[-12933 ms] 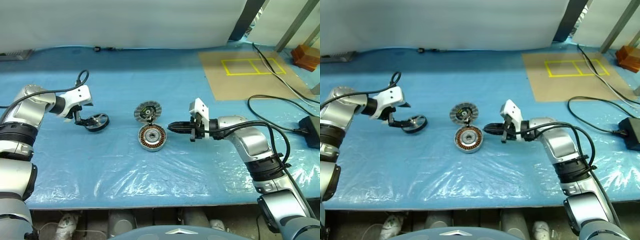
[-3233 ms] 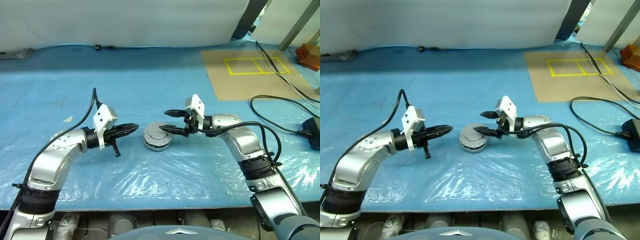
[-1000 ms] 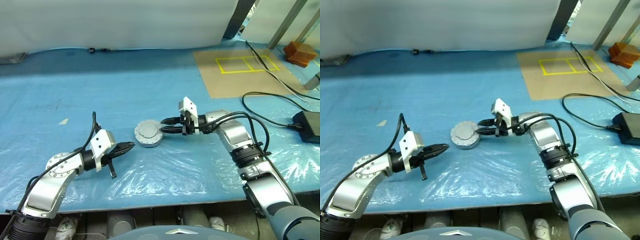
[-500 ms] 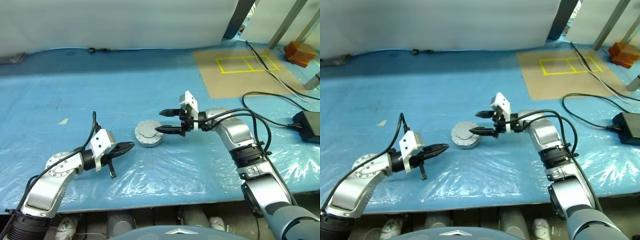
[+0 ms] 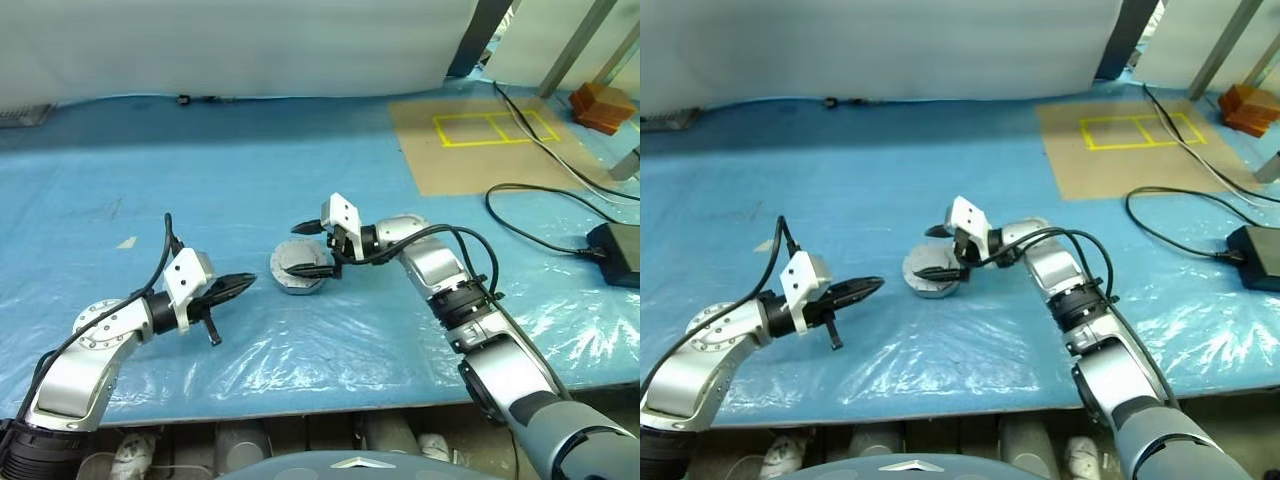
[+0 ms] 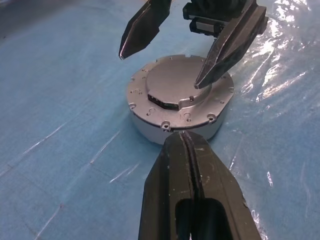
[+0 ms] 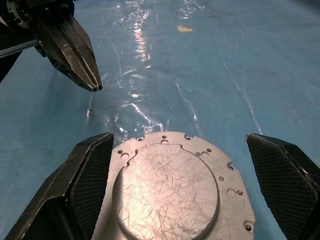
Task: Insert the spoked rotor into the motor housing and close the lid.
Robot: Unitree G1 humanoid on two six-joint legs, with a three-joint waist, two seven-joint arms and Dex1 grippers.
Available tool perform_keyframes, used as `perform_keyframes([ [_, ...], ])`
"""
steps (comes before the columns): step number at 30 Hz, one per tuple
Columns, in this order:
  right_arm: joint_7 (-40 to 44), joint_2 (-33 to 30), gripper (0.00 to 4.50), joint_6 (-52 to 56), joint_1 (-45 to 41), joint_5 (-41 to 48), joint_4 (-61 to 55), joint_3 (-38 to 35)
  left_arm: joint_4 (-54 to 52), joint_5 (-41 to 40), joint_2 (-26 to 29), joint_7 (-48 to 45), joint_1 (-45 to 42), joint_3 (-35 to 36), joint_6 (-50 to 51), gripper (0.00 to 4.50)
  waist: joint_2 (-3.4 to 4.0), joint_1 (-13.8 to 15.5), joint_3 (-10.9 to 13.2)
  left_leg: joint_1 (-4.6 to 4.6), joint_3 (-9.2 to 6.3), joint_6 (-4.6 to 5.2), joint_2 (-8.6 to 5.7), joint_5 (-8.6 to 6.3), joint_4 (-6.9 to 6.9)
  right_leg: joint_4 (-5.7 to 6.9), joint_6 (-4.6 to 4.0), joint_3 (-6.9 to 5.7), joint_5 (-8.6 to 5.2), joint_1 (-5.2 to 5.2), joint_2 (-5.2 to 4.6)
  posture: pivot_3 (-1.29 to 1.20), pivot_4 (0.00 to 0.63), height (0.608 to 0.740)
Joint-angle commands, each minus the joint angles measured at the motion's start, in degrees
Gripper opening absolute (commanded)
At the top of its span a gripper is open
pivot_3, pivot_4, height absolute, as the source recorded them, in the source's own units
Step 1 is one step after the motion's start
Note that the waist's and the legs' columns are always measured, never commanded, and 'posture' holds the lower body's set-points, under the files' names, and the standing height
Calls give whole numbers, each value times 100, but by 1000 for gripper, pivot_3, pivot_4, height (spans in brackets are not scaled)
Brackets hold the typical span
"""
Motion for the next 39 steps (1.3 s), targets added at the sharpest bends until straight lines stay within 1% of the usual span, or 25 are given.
perform_keyframes([
  [1,63,-4,4472,-258,-50,-97,63,13,-243,-52,49,39,84,121,-27,0,0,2,0,-1,0,0,0,0,0,0,0,0,0,0,0,0,150,740],
  [9,195,-74,4472,-348,49,-164,164,21,-208,-50,48,57,59,106,-22,0,0,-1,0,1,0,0,1,0,1,4,0,0,0,0,0,0,150,740],
  [14,14,-92,4472,-841,100,-620,573,232,-162,-13,30,61,4,52,-37,0,-1,-5,0,1,0,0,1,0,1,4,0,0,0,0,0,0,150,740],
  [17,-40,-102,4472,-1007,105,-746,812,257,-156,3,17,67,-10,22,-40,0,-2,-6,-1,3,0,0,1,0,1,4,0,1,0,8,0,0,150,740],
  [18,-56,-106,4085,-1048,98,-770,885,255,-155,6,16,66,-10,15,-40,0,-3,-8,-2,3,0,0,1,0,1,4,0,1,0,14,0,0,150,740],
  [19,-74,-110,3881,-1087,90,-788,941,253,-154,9,14,65,-9,10,-40,0,-3,-10,-2,7,0,0,1,-1,1,5,-1,1,0,21,0,0,150,740],
  [21,-82,-111,3230,-1143,65,-779,997,236,-150,16,12,62,-6,-2,-43,0,-3,-10,-2,14,1,1,1,-1,2,5,-1,3,-1,25,0,0,150,740],
  [22,-77,-110,2987,-1156,53,-765,1007,224,-147,18,10,63,-8,-6,-42,0,-3,-9,-2,14,1,1,0,-1,5,5,-2,4,0,25,-1,0,150,740],
  [26,-49,-103,2981,-1180,30,-748,1032,214,-146,18,7,64,-16,-16,-39,0,-4,-9,-2,20,0,2,1,-1,6,11,-11,5,5,26,-1,0,150,740],
  [35,37,-10,2981,-554,-63,-515,821,76,-186,24,2,72,-2,-64,-22,0,-3,-10,-2,15,0,3,1,0,6,1,-12,5,6,24,0,0,150,740],
  [39,45,-74,2981,-574,-20,-713,1010,238,-213,17,-12,87,-8,-106,-14,0,-3,-11,-3,15,0,3,1,0,6,0,-12,5,6,24,0,0,150,740],
])
